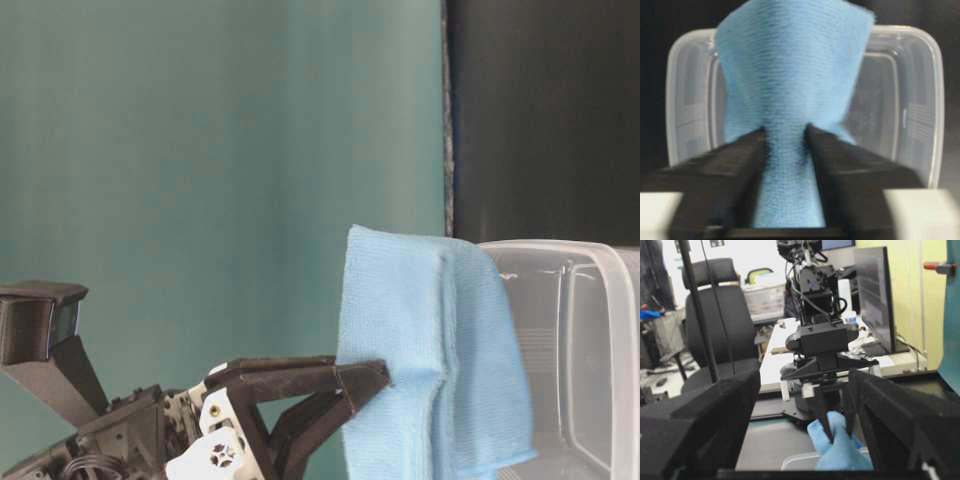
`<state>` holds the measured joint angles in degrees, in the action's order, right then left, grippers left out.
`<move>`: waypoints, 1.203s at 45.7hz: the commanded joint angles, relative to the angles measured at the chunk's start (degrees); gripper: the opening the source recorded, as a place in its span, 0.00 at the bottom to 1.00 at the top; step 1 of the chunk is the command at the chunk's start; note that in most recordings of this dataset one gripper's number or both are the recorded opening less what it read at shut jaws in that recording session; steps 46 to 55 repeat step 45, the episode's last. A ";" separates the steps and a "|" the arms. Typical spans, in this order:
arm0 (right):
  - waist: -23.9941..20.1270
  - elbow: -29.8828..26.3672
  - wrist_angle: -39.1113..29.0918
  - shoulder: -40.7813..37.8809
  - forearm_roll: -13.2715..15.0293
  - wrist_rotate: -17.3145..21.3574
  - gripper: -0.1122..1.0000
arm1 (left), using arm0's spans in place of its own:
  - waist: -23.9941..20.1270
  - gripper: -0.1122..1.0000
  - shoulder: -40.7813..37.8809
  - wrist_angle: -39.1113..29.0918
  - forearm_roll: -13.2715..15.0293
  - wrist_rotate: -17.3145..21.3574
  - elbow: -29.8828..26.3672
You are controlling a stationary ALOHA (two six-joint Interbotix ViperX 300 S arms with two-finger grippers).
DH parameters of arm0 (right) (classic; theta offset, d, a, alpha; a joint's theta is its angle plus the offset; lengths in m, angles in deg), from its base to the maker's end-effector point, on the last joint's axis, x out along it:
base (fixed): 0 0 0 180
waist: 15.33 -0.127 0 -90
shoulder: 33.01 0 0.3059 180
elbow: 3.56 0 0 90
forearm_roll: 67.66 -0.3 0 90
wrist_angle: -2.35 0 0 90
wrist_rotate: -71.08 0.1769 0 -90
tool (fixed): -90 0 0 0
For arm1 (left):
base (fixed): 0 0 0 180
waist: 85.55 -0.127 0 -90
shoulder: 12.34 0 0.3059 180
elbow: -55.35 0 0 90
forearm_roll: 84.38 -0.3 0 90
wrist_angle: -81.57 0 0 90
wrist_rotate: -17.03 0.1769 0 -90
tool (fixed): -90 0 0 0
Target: Place the blue towel into the container with the left arm.
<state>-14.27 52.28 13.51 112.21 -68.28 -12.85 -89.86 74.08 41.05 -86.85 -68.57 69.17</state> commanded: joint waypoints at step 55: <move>1.23 0.09 -6.06 4.57 -0.18 0.09 0.73 | 3.08 0.86 37.53 31.64 -0.18 -8.44 19.78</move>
